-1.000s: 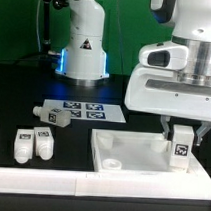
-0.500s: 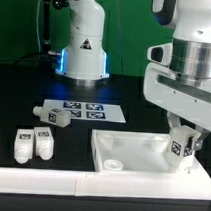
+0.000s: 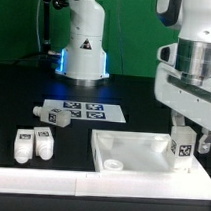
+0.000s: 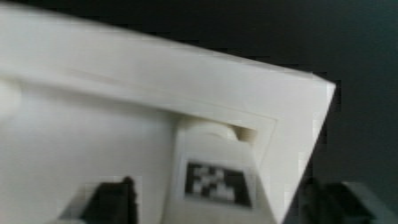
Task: Assemble one leg
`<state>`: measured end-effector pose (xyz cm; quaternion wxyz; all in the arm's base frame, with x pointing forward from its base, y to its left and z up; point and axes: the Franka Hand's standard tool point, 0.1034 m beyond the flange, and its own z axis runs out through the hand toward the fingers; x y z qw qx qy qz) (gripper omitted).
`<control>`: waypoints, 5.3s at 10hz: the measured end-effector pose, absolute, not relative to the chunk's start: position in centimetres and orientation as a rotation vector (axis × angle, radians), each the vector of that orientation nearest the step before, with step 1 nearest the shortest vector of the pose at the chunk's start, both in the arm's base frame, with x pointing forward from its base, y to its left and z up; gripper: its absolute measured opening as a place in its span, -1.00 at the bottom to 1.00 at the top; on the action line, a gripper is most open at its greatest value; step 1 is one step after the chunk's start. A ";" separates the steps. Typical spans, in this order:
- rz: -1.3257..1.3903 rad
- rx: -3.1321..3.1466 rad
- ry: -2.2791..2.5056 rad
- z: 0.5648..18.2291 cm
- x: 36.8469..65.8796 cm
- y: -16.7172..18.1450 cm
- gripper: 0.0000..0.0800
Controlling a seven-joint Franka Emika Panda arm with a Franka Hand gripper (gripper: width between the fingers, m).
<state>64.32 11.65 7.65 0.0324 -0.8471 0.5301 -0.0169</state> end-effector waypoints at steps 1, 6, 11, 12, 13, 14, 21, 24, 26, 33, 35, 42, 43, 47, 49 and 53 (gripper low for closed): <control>-0.084 -2.730 1.388 7.6 64.7 10.8 0.45; -0.105 -2.966 0.802 7.2 64.4 10.6 0.62; -0.109 -3.112 0.209 7.3 64.2 11.4 0.62; -0.109 -3.112 0.209 7.3 64.2 11.4 0.36; -0.106 -3.094 0.335 7.3 64.2 11.5 0.36; -0.105 -3.080 0.436 7.3 64.2 11.5 -0.05; -0.084 -2.360 1.946 7.2 64.0 11.4 -0.29; -0.085 -2.114 2.155 7.1 63.8 11.5 -0.29; -0.101 -2.197 2.068 7.1 63.9 11.5 0.08; -0.250 -2.837 1.025 6.6 64.3 11.6 0.62; -0.211 -3.048 0.431 6.6 64.5 10.6 0.62; -0.155 -2.988 0.678 6.4 64.9 10.0 -0.29; -0.150 -2.957 0.787 6.4 64.9 10.0 -0.29; -0.077 -2.640 1.544 6.2 64.5 9.8 -0.29; -0.019 -2.274 2.009 6.0 64.2 9.8 -0.29; 0.029 -1.971 2.297 6.0 63.9 9.8 -0.29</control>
Offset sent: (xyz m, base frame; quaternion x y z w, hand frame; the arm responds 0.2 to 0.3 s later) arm 0.0000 0.0000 0.0000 0.0000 0.0000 -0.1938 0.9810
